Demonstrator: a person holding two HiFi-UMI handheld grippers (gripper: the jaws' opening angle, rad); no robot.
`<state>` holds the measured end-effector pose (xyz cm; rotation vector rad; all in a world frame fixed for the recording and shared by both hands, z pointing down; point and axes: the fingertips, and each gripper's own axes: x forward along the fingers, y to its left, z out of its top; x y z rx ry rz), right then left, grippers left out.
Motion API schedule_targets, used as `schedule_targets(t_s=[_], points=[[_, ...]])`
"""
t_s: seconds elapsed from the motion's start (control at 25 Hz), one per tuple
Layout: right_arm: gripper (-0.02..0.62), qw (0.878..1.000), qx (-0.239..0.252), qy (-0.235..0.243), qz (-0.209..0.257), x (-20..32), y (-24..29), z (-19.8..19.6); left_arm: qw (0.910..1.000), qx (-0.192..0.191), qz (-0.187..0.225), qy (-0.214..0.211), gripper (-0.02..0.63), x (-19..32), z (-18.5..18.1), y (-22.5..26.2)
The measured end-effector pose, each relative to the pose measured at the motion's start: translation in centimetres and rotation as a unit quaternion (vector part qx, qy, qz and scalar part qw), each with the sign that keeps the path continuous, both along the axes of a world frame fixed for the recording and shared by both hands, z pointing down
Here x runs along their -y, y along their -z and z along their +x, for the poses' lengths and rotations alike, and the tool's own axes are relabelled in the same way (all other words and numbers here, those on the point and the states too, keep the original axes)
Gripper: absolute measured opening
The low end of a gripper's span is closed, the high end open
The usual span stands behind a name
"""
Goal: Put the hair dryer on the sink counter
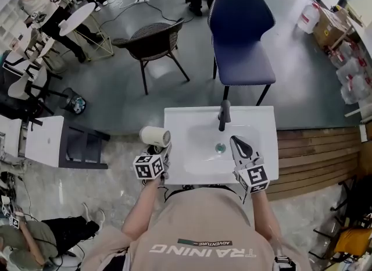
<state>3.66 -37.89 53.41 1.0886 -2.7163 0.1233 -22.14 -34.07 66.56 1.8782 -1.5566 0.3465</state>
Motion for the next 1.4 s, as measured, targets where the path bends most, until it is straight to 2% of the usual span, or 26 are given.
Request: schedule_targets(t_s=[0.36,0.56,1.2,1.4], points=[[0.006,1.000,-0.003,-0.024,-0.011,1.1,-1.2,2.7,0.9960,-0.023,-0.086,0.007,0.216,2.2,-0.2,-4.7],[0.006,0.999,0.000,-0.029,-0.016,1.4,-1.6,3.6,0.9881,-0.072,-0.136,0.010,0.216,3.0,0.3,-7.7],[0.006,0.999,0.004,-0.036,-0.021,2.8,-2.3,4.9,0.9788,-0.043,-0.200,0.006,0.216,3.3,0.3,-11.4],[0.006,0.999,0.004,-0.042,-0.021,3.0,-2.3,5.4,0.9769,-0.017,-0.213,-0.013,0.216,3.5,0.4,-12.1]])
